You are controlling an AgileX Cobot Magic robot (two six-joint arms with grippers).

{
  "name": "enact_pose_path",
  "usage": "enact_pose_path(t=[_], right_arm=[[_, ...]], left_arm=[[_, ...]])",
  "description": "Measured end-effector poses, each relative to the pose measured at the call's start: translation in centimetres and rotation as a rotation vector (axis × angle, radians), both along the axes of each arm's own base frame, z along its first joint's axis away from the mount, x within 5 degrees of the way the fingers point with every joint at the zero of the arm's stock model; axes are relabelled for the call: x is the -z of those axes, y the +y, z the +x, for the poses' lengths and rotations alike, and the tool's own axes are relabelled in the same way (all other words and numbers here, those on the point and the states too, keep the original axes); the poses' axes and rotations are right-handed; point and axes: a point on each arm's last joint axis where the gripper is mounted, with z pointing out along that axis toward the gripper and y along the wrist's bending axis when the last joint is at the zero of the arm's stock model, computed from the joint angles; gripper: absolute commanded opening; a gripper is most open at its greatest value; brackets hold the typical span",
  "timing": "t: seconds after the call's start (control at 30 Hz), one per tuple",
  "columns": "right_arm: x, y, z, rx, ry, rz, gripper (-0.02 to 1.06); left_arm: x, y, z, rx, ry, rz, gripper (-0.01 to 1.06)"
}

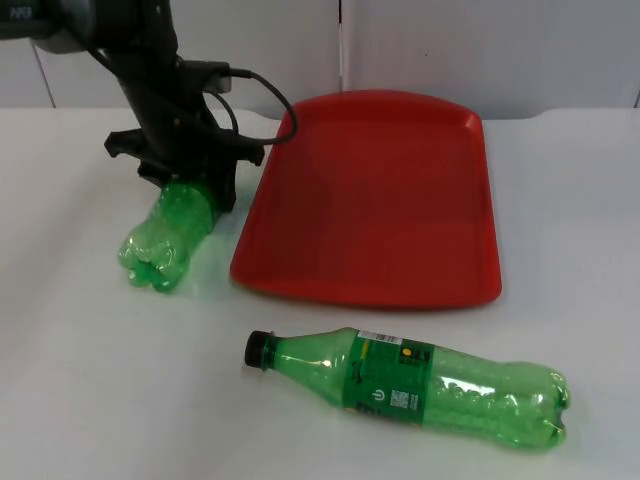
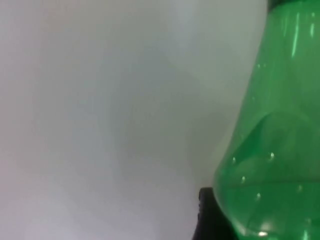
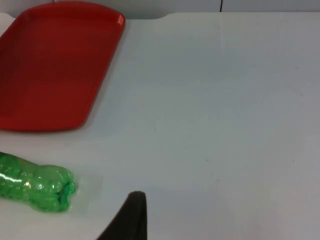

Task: Place the bottle upright on the tray.

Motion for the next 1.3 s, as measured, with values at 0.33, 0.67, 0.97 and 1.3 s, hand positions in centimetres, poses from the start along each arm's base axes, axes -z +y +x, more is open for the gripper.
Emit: enact_pose_path(t=[0.33, 0.67, 0.97, 1.3], right_arm=[[0.0, 0.0, 0.0, 0.0, 0.0, 0.0, 1.05], [0.0, 0.0, 0.0, 0.0, 0.0, 0.0, 1.05], [0.0, 0.0, 0.0, 0.0, 0.0, 0.0, 1.05], [0.0, 0.0, 0.0, 0.0, 0.0, 0.0, 1.05]], left_arm=[[-6.7, -0.2, 0.0, -0.009, -0.122, -0.055, 0.0], [-20.1, -0.9, -1.2, -0.024, -0.488, -0.259, 0.0], [-29.6, -0.7, -4.3, -0.021, -0.753, -0.329, 0.0], [-35.3, -0.2, -9.2, -0.001, -0.934, -0.397, 0.0]])
